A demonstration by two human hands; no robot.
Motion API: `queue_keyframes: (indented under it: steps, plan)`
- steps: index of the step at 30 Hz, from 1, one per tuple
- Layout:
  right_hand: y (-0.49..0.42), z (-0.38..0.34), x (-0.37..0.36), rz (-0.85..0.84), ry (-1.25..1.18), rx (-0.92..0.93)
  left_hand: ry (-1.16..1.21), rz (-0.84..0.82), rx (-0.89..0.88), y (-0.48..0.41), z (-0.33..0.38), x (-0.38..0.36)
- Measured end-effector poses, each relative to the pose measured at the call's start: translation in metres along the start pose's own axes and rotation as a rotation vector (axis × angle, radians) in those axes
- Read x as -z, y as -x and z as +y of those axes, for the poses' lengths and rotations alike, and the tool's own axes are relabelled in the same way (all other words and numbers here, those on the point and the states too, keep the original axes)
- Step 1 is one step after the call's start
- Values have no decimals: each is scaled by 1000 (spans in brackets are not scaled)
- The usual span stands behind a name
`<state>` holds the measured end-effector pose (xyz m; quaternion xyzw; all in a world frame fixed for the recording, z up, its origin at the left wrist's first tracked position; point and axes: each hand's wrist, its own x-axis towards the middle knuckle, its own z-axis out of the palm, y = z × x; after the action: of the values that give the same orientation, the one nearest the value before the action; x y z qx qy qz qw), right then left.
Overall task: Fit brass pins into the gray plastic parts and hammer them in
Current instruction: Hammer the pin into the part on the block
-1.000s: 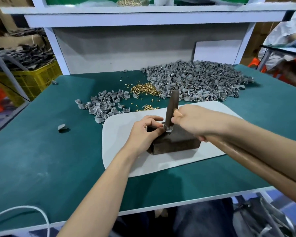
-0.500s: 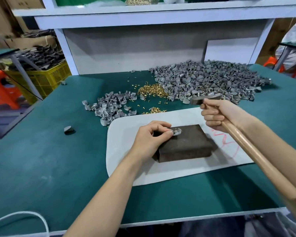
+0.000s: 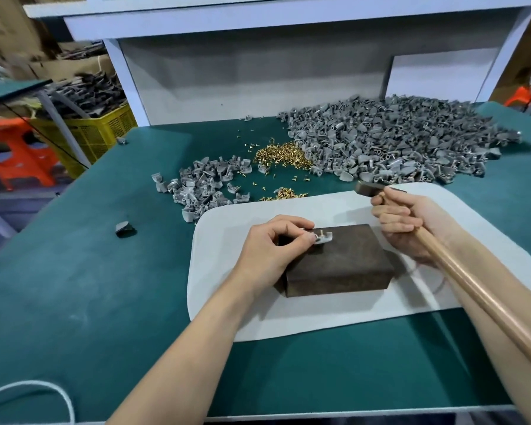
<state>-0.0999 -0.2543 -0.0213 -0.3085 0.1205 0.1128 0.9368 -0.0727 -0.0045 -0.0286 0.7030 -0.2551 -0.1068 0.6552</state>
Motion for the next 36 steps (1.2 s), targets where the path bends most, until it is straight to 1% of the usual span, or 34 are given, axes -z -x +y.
queue_keyframes:
  steps: [4, 6, 10, 13, 16, 18, 22, 27, 32, 33, 36]
  plan:
    - [6, 3, -10, 62, 74, 13, -16, 9, -28, 0, 1, -1]
    - [13, 5, -22, 121, 202, 13, -38, 31, -60, 0, 2, -2]
    - [41, 9, -59, 216, 695, 60, -110, 62, -114, 0, 2, 0]
    - [56, 27, -95, 240, 1076, 122, -58, 26, -47, -2, 3, 2]
    - [58, 46, -117, 284, 1509, 237, -87, 28, -7, -2, 3, 1]
    - [58, 53, -125, 319, 1664, 252, -90, 32, 4, -1, 4, 0]
    - [63, 58, -131, 363, 1746, 210, -63, 20, 23, -1, 5, -1]
    - [66, 61, -137, 418, 1810, 276, -31, 21, 45, -2, 3, -2]
    - [60, 70, -140, 464, 1912, 171, -22, 20, 38, -1, 3, -2]
    - [61, 68, -141, 468, 1909, 177, -25, 27, 39, -1, 3, -2]
    - [63, 65, -145, 477, 1862, 277, -12, 42, 57, -2, 2, -1]
